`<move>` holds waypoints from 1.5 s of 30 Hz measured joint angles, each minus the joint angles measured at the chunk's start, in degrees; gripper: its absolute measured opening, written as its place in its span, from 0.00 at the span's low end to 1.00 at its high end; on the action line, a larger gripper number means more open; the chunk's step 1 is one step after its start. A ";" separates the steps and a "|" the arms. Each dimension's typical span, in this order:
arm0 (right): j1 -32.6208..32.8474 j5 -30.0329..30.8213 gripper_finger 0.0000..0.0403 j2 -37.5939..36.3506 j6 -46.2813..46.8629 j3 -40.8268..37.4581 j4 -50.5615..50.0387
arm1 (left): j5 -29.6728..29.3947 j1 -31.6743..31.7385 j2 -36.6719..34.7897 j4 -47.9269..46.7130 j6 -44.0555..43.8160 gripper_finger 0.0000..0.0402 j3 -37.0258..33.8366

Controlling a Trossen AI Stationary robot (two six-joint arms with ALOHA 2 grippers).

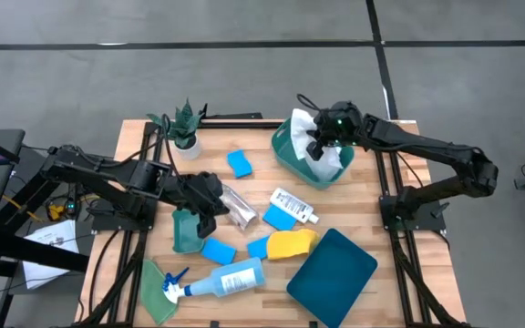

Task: Pick & Place Kitchen Items
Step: Put the white towel into the big green bin

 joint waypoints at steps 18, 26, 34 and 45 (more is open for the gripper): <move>-0.63 1.55 0.00 11.76 -0.31 -6.69 7.91 | -0.63 0.04 -0.02 1.05 -2.75 0.00 0.00; -0.70 1.53 0.00 15.14 0.09 -6.69 8.45 | -1.76 0.04 -0.02 1.14 -4.23 0.00 0.00; -1.14 1.41 0.00 15.43 0.10 -6.69 8.94 | -2.26 0.04 -0.02 1.14 -4.32 0.00 0.00; -2.25 1.33 0.00 15.43 -0.31 -6.69 8.92 | -2.66 0.04 -0.02 1.11 -4.34 0.01 0.00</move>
